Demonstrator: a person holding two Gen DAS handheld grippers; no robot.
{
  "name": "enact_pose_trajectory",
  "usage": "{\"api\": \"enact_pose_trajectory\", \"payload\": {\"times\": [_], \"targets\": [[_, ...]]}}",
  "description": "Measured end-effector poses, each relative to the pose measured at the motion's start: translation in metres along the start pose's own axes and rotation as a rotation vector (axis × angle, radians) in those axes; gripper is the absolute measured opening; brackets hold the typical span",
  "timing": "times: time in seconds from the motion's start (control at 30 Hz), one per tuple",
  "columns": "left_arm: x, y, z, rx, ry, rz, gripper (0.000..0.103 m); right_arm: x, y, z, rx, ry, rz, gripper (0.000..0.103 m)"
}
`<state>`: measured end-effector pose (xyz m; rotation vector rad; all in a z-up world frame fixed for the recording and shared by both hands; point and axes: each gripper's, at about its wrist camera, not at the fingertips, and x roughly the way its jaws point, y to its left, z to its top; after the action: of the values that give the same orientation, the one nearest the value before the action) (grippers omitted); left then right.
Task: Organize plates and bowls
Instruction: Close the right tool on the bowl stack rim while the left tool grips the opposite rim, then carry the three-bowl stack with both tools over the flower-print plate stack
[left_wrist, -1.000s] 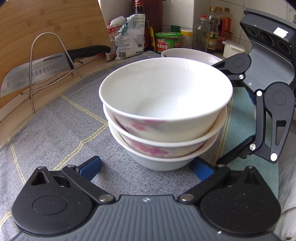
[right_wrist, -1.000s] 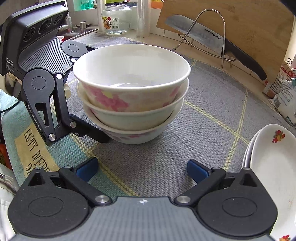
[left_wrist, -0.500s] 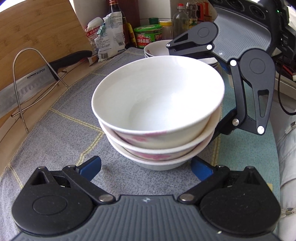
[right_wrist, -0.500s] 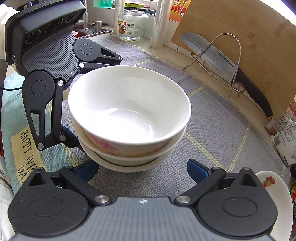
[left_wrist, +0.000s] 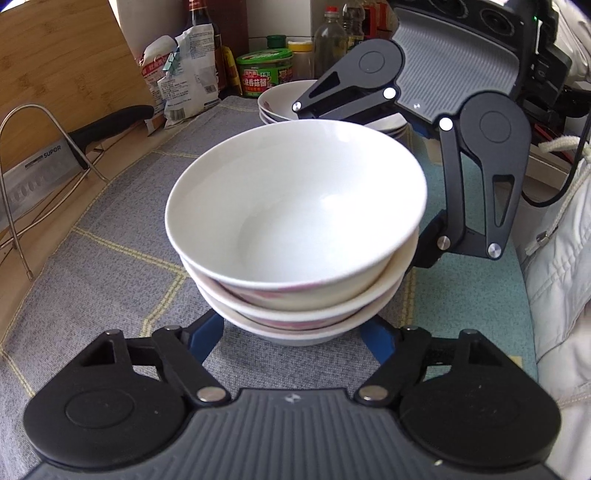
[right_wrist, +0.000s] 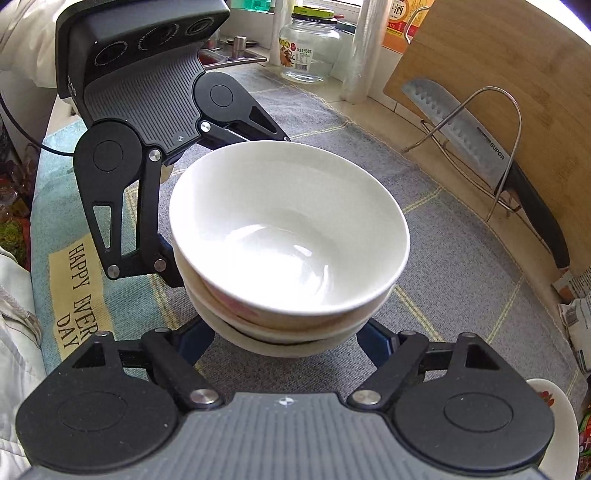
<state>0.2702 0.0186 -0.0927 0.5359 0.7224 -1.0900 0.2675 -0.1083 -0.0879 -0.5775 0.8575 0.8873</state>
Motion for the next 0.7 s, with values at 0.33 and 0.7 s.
{"api": "enact_pose_trajectory", "payload": {"times": [0.33, 0.7], "targets": [[0.000, 0.002, 0.002, 0.028, 0.007, -0.045, 0.076, 0.002, -0.002, 0.004, -0.021, 0.018, 0.020, 0.086], [0.006, 0.009, 0.005, 0.038, 0.035, -0.090, 0.076, 0.002, -0.003, 0.007, -0.009, 0.029, 0.024, 0.086]]}}
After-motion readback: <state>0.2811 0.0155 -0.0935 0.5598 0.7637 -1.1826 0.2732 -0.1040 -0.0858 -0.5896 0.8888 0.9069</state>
